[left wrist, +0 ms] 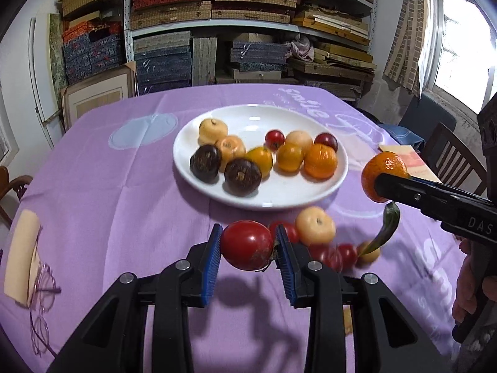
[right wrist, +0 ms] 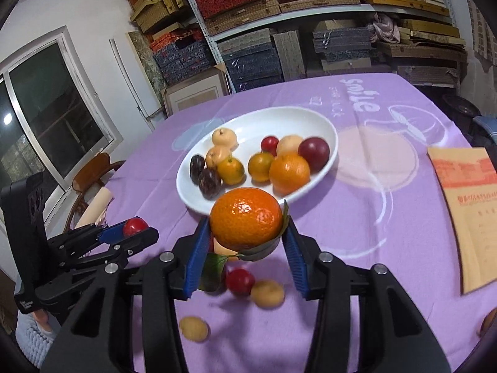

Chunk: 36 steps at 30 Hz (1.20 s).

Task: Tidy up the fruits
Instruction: 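Carry the tomato and orange onto the plate and open both tools, then move the left tool to the small tan fruit and close on it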

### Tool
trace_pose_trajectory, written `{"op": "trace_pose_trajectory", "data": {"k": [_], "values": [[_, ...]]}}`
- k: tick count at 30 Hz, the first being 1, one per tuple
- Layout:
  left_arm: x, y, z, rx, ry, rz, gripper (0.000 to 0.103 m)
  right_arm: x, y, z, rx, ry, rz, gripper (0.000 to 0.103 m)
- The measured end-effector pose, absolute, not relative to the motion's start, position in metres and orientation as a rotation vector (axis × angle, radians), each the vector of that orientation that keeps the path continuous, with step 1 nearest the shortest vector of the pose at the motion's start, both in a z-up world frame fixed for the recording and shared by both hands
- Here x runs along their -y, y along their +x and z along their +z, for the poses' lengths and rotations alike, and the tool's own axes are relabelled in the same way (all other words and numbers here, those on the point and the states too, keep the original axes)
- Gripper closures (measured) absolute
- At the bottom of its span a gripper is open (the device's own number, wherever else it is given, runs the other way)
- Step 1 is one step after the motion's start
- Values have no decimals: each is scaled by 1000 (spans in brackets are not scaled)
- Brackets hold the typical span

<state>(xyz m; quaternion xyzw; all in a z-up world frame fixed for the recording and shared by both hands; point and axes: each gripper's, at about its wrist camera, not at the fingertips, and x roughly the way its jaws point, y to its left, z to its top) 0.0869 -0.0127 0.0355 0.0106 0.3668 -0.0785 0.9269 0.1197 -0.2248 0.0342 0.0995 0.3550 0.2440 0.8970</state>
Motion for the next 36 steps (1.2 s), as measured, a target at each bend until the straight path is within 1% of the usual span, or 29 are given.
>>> {"op": "trace_pose_trajectory", "data": {"k": [4,6,12,17,18,19,20,21,23,26,27,28,29,31,36], "values": [[29,128,40,-798,-41,-232,68,206,166,46,-713,167,447,57],[44,141,34,-814,-20,-243,68,204,194,45,-727,191,422,57],[61,172,14,-868,-21,-251,68,191,269,30,-821,124,356,57],[70,185,7,-873,9,-235,67,184,296,14,-872,91,340,57],[70,185,6,-871,11,-235,64,186,296,13,-862,102,334,56],[71,184,7,-865,12,-236,60,189,296,13,-856,122,338,53],[71,183,8,-856,16,-234,52,191,295,14,-849,135,342,52],[70,180,9,-844,19,-228,40,193,294,16,-840,139,338,50],[68,175,15,-821,13,-221,36,199,284,23,-812,145,341,49],[55,164,26,-803,-19,-218,36,210,257,35,-763,156,353,49],[48,158,29,-798,-30,-210,36,217,242,39,-741,168,359,46],[41,153,32,-795,-42,-200,36,224,229,42,-719,181,363,39],[33,147,33,-794,-56,-190,35,230,213,44,-696,197,361,36],[19,133,35,-797,-78,-174,35,245,180,44,-650,232,365,25],[3,85,20,-830,-93,-164,34,281,112,28,-581,293,305,12]]}}
